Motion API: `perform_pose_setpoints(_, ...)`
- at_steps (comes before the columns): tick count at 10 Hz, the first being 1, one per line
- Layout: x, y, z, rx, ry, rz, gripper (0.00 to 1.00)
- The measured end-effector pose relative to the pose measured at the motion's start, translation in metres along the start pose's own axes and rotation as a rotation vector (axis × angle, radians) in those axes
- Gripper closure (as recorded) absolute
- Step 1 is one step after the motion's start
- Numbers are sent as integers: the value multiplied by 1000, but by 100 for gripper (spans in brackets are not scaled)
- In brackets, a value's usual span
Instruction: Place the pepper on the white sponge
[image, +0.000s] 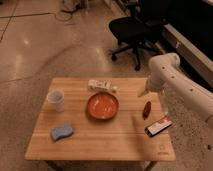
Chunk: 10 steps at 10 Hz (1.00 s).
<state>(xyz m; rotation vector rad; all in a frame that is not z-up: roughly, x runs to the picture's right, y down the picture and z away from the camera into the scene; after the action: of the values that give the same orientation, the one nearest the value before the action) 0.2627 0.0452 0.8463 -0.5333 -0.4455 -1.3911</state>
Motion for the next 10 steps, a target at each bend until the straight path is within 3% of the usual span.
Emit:
perform_pose_setpoints(4, -2, 9, 52, -10, -100, 30, 20)
perform_pose_setpoints(10, -6, 13, 91, 31, -201, 56, 20)
